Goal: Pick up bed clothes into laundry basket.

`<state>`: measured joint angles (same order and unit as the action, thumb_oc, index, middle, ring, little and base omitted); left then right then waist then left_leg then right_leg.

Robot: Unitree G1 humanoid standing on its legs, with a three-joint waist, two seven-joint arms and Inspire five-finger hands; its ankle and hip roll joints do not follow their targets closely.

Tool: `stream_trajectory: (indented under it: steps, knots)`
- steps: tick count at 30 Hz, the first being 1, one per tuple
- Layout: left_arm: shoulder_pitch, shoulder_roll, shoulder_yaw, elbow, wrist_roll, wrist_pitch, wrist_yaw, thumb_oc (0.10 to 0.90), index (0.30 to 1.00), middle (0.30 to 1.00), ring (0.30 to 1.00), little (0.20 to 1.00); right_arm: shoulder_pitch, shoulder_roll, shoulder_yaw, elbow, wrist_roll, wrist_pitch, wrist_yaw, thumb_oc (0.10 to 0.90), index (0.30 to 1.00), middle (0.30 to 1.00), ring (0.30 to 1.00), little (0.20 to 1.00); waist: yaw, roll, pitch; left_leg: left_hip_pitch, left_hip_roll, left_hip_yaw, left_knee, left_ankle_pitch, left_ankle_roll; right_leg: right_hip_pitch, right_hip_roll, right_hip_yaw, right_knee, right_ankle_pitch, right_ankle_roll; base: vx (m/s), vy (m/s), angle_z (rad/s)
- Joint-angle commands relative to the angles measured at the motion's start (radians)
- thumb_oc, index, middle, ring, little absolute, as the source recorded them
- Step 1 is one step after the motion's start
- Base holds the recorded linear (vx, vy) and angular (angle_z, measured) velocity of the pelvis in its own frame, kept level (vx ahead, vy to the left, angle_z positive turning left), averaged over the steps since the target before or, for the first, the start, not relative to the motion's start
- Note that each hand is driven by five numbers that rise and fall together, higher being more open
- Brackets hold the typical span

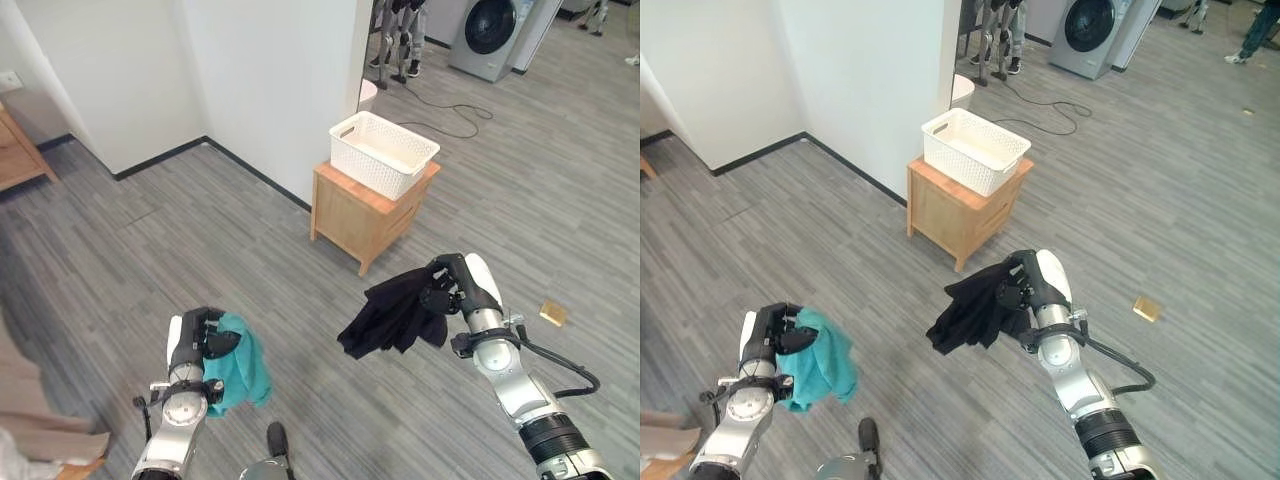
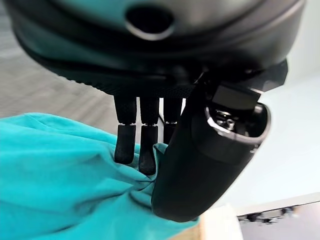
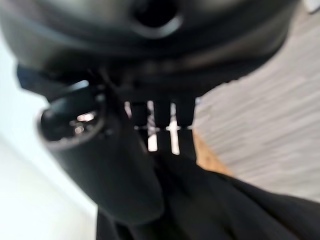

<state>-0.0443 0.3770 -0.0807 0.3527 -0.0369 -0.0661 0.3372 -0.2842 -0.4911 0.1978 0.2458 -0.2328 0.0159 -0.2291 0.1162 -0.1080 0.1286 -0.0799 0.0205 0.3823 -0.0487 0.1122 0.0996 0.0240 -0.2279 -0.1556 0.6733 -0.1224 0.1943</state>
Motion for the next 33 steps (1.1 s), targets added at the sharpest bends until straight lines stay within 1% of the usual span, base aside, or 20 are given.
stream_trajectory:
  steps: [1,2,3,4,5,6,9,13,15,18,21,22,23,25,26,27,29,30,32,33]
  knots:
    - [-0.135,0.083,-0.002,-0.163,0.033,-0.113,0.011,0.400,0.300,0.300,0.300,0.300,-0.274,-0.066,-0.081,-0.101,-0.025,-0.068,-0.118,0.400,0.300,0.300,0.300,0.300,-0.034,0.020,0.002,0.033,0.078,-0.051,-0.034,0.000,-0.117,-0.002,-0.041,-0.112,-0.264,0.249,0.021,0.28,0.072,1.06]
    - [-0.137,0.082,-0.002,-0.162,0.033,-0.113,0.011,0.400,0.300,0.300,0.300,0.300,-0.275,-0.067,-0.081,-0.100,-0.025,-0.068,-0.118,0.400,0.300,0.300,0.300,0.300,-0.036,0.022,0.003,0.032,0.081,-0.054,-0.036,0.005,-0.118,0.000,-0.038,-0.118,-0.268,0.252,0.017,0.46,0.094,1.07]
    - [-0.137,0.080,-0.021,-0.169,0.033,-0.119,0.001,0.400,0.300,0.300,0.300,0.300,-0.319,-0.121,-0.107,-0.111,-0.009,-0.059,-0.137,0.400,0.300,0.300,0.300,0.300,-0.060,0.020,0.008,0.079,0.065,-0.080,-0.039,-0.035,-0.129,-0.050,-0.003,-0.149,-0.368,0.173,-0.007,0.45,0.060,0.63]
    - [-0.134,0.075,-0.025,-0.175,0.035,-0.120,-0.008,0.400,0.300,0.300,0.300,0.300,-0.338,-0.149,-0.118,-0.118,-0.002,-0.056,-0.145,0.400,0.300,0.300,0.300,0.300,-0.074,0.016,0.009,0.096,0.059,-0.095,-0.039,-0.051,-0.137,-0.059,0.020,-0.155,-0.437,0.158,-0.011,0.44,0.060,0.89]
    - [-0.135,0.074,-0.024,-0.175,0.035,-0.119,-0.008,0.400,0.300,0.300,0.300,0.300,-0.340,-0.151,-0.118,-0.117,-0.001,-0.056,-0.145,0.400,0.300,0.300,0.300,0.300,-0.077,0.020,0.010,0.093,0.063,-0.098,-0.039,-0.045,-0.137,-0.054,0.026,-0.161,-0.450,0.168,-0.015,0.41,-0.001,1.06]
    - [-0.125,0.071,-0.027,-0.181,0.039,-0.124,-0.029,0.400,0.300,0.300,0.300,0.300,-0.374,-0.236,-0.150,-0.124,0.018,-0.054,-0.160,0.400,0.300,0.300,0.300,0.300,-0.101,0.004,0.006,0.134,0.047,-0.123,-0.039,-0.088,-0.150,-0.097,0.077,-0.146,-0.578,0.170,-0.020,0.39,0.002,0.91]
    - [-0.117,0.064,-0.024,-0.175,0.048,-0.129,-0.053,0.400,0.300,0.300,0.300,0.300,-0.409,-0.359,-0.174,-0.130,0.015,-0.047,-0.169,0.400,0.300,0.300,0.300,0.300,-0.137,-0.010,0.002,0.193,0.029,-0.165,-0.039,-0.142,-0.160,-0.182,0.104,-0.134,-0.701,0.249,-0.006,0.48,0.003,0.70]
    - [-0.112,0.053,-0.024,-0.148,0.061,-0.132,-0.073,0.400,0.300,0.300,0.300,0.300,-0.418,-0.481,-0.199,-0.104,0.003,-0.033,-0.188,0.400,0.300,0.300,0.300,0.300,-0.193,-0.002,0.003,0.296,0.033,-0.209,-0.039,-0.205,-0.178,-0.318,0.097,-0.197,-0.746,0.315,0.020,0.54,-0.034,0.41]
    - [-0.108,0.052,-0.021,-0.146,0.059,-0.131,-0.072,0.400,0.300,0.300,0.300,0.300,-0.420,-0.496,-0.196,-0.097,0.008,-0.028,-0.187,0.400,0.300,0.300,0.300,0.300,-0.202,-0.007,-0.005,0.333,0.023,-0.209,-0.039,-0.230,-0.177,-0.311,0.091,-0.251,-0.745,0.324,0.013,0.32,-0.064,0.48]
    - [-0.099,0.050,-0.028,-0.154,0.059,-0.133,-0.077,0.400,0.300,0.300,0.300,0.300,-0.423,-0.510,-0.190,-0.092,0.011,-0.028,-0.179,0.400,0.300,0.300,0.300,0.300,-0.213,-0.014,-0.022,0.377,0.010,-0.216,-0.039,-0.270,-0.170,-0.277,0.083,-0.283,-0.750,0.325,0.003,0.29,-0.079,-0.11]
    - [-0.082,0.022,-0.041,-0.161,0.057,-0.131,-0.079,0.400,0.300,0.300,0.300,0.300,-0.449,-0.523,-0.172,-0.092,0.010,-0.027,-0.163,0.400,0.300,0.300,0.300,0.300,-0.224,-0.009,-0.045,0.415,0.015,-0.224,0.020,-0.307,-0.198,-0.231,0.079,-0.283,-0.753,0.335,-0.019,0.38,-0.114,0.09]
    - [-0.079,0.016,-0.042,-0.154,0.050,-0.129,-0.074,0.400,0.300,0.300,0.300,0.300,-0.493,-0.530,-0.149,-0.096,0.012,-0.030,-0.163,0.400,0.300,0.300,0.300,0.300,-0.215,0.009,-0.048,0.411,0.033,-0.217,0.092,-0.282,-0.218,-0.209,0.095,-0.291,-0.752,0.327,-0.026,0.30,-0.140,0.32]
    - [-0.082,0.008,-0.040,-0.152,0.039,-0.133,-0.073,0.400,0.300,0.300,0.300,0.300,-0.536,-0.533,-0.120,-0.085,0.016,-0.031,-0.160,0.400,0.300,0.300,0.300,0.300,-0.217,0.013,-0.045,0.388,0.039,-0.219,0.175,-0.245,-0.245,-0.189,0.099,-0.294,-0.754,0.326,-0.040,0.26,-0.174,0.13]
    - [-0.071,0.001,-0.037,-0.161,0.016,-0.143,-0.070,0.400,0.300,0.300,0.300,0.300,-0.639,-0.560,-0.045,-0.063,0.018,-0.033,-0.153,0.400,0.300,0.300,0.300,0.300,-0.200,0.008,-0.036,0.300,0.074,-0.216,0.412,-0.103,-0.306,-0.125,0.117,-0.291,-0.761,0.288,-0.081,0.24,-0.219,-0.07]
    - [-0.072,0.000,-0.035,-0.163,0.010,-0.143,-0.067,0.400,0.300,0.300,0.300,0.300,-0.685,-0.571,-0.022,-0.056,0.024,-0.031,-0.152,0.400,0.300,0.300,0.300,0.300,-0.188,-0.005,-0.026,0.242,0.067,-0.232,0.544,-0.047,-0.332,-0.101,0.119,-0.278,-0.761,0.269,-0.098,0.41,-0.299,-0.27]
    - [-0.073,-0.001,-0.040,-0.160,-0.004,-0.143,-0.058,0.400,0.300,0.300,0.300,0.300,-0.773,-0.588,0.036,-0.020,0.029,-0.025,-0.153,0.400,0.300,0.300,0.300,0.300,-0.154,-0.041,-0.010,0.130,0.086,-0.202,0.683,-0.056,-0.322,-0.052,0.121,-0.253,-0.761,0.222,-0.119,0.29,-0.201,-0.45]
    - [-0.073,-0.009,-0.038,-0.157,-0.013,-0.143,-0.057,0.400,0.300,0.300,0.300,0.300,-0.822,-0.599,0.074,0.002,0.032,-0.024,-0.152,0.400,0.300,0.300,0.300,0.300,-0.140,-0.052,-0.004,0.077,0.086,-0.183,0.701,-0.075,-0.299,-0.040,0.114,-0.236,-0.761,0.215,-0.119,0.32,-0.068,-0.61]
    - [-0.063,-0.010,-0.032,-0.158,-0.017,-0.142,-0.064,0.400,0.300,0.300,0.300,0.300,-0.882,-0.629,0.123,0.019,0.036,-0.018,-0.144,0.400,0.300,0.300,0.300,0.300,-0.110,-0.058,0.004,-0.005,0.093,-0.167,0.623,-0.125,-0.263,-0.005,0.125,-0.193,-0.761,0.190,-0.109,0.41,0.034,-0.48]
    - [-0.052,-0.006,-0.025,-0.163,-0.009,-0.144,-0.067,0.400,0.300,0.300,0.300,0.300,-0.928,-0.656,0.160,0.033,0.033,-0.021,-0.146,0.400,0.300,0.300,0.300,0.300,-0.098,-0.053,0.003,-0.017,0.081,-0.153,0.478,-0.164,-0.229,0.006,0.125,-0.163,-0.761,0.172,-0.093,0.36,0.116,-0.56]
    - [-0.047,-0.004,-0.023,-0.162,-0.007,-0.145,-0.066,0.400,0.300,0.300,0.300,0.300,-0.953,-0.665,0.180,0.047,0.030,-0.022,-0.148,0.400,0.300,0.300,0.300,0.300,-0.085,-0.048,0.003,-0.044,0.075,-0.148,0.368,-0.150,-0.221,0.023,0.130,-0.147,-0.761,0.156,-0.084,0.22,0.104,-0.49]
